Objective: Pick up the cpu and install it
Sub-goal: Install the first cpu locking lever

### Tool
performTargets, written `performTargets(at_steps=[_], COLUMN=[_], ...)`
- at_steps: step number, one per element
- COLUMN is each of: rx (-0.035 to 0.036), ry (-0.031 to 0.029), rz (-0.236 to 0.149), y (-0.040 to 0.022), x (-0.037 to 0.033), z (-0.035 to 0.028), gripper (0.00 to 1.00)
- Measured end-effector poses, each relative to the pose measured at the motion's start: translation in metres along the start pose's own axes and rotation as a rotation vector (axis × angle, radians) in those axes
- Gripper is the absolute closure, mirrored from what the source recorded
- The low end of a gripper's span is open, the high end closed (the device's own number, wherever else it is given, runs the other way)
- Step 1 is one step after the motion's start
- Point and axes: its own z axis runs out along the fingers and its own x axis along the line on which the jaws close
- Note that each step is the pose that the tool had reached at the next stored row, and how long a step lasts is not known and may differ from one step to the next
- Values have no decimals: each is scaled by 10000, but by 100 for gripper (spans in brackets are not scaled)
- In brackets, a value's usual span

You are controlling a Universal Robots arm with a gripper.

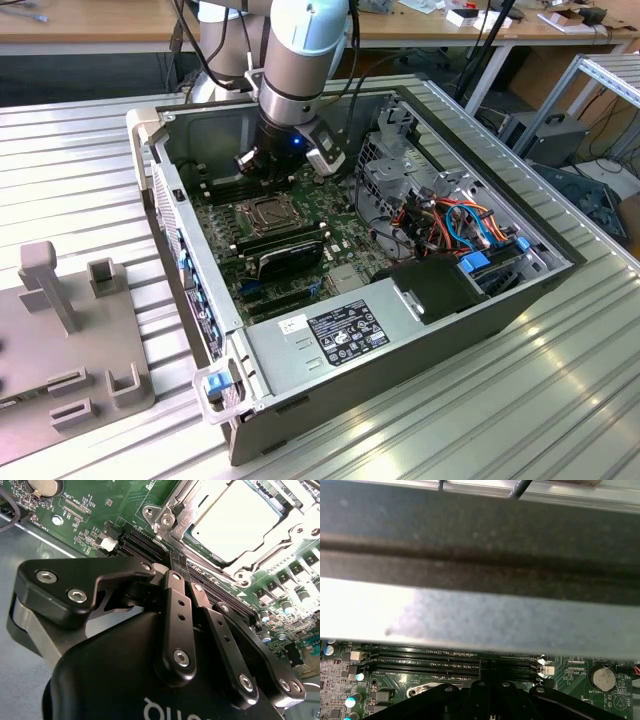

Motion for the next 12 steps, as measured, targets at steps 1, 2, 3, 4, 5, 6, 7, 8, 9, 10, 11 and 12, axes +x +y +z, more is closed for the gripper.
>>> performTargets(at_steps=[1, 2, 3, 4, 5, 6, 7, 8, 9, 10, 11, 12], rx=[8, 11, 11, 11, 11, 12, 11, 12, 12, 18, 18, 18], ry=[1, 1, 1, 1, 1, 1, 0, 0, 1, 1, 1, 1], rz=[0, 1, 1, 1, 1, 1, 1, 1, 1, 1, 0, 0], y=[1, 1, 3, 4, 5, 5, 6, 7, 7, 8, 8, 8], x=[0, 0, 0, 0, -1, -1, -1, -2, -2, -2, -2, -2], z=[-4, -9, -18, -23, -29, -35, -38, -41, -44, -49, -49, -48], gripper=[89, 89, 89, 89, 89, 89, 89, 89, 89, 89, 89, 89])
